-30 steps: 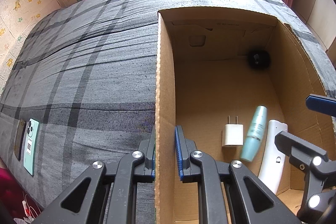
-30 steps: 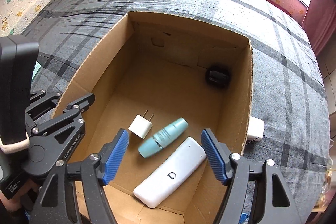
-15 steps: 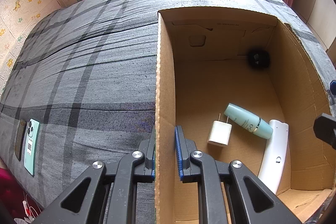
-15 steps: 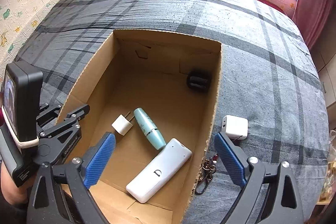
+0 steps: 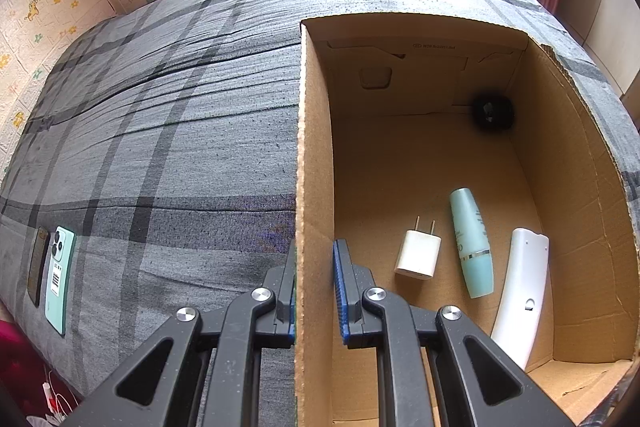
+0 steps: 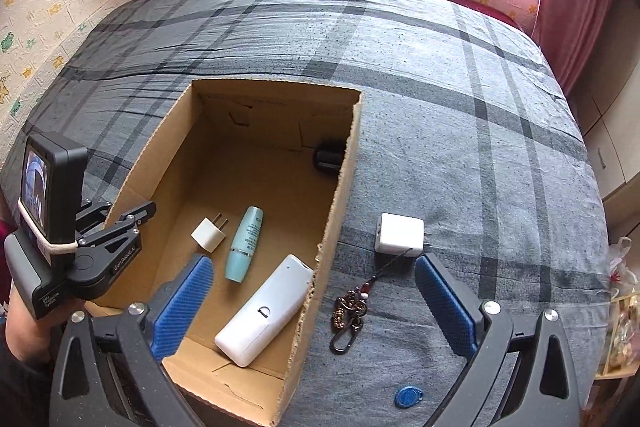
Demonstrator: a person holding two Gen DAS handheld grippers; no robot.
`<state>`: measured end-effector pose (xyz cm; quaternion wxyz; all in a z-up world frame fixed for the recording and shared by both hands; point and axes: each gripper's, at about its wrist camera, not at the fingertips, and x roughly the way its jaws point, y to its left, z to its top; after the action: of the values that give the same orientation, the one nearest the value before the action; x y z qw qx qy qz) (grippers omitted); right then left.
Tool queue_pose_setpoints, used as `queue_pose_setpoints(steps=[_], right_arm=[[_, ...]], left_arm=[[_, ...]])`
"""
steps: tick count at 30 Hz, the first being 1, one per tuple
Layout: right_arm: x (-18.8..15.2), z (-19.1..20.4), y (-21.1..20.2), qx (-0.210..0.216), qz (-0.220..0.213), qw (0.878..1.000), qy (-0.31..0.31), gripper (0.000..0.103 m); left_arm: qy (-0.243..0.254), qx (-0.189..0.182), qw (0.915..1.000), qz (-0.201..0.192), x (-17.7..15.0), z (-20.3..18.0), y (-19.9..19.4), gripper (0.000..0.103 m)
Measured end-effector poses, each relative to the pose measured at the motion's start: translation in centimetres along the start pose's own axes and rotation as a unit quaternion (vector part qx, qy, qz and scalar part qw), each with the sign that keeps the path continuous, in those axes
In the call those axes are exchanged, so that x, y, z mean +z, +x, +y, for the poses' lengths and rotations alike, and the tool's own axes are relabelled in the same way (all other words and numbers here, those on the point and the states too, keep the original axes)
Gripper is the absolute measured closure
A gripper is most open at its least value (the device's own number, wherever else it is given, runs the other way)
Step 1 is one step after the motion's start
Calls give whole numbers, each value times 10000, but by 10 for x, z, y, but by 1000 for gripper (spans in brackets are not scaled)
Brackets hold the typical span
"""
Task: Organize rigid objects
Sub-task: 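Move the right gripper back toward the blue key fob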
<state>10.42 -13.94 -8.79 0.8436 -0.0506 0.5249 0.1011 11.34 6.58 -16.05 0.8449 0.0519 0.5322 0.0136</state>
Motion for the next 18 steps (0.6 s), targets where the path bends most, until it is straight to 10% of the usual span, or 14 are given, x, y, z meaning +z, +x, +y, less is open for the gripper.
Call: queue_pose_setpoints(steps=[18], right_arm=[[-64, -77, 8, -484, 451, 9950, 746, 0]], left_arm=[[4, 3, 10000, 3, 0, -1, 0, 88]])
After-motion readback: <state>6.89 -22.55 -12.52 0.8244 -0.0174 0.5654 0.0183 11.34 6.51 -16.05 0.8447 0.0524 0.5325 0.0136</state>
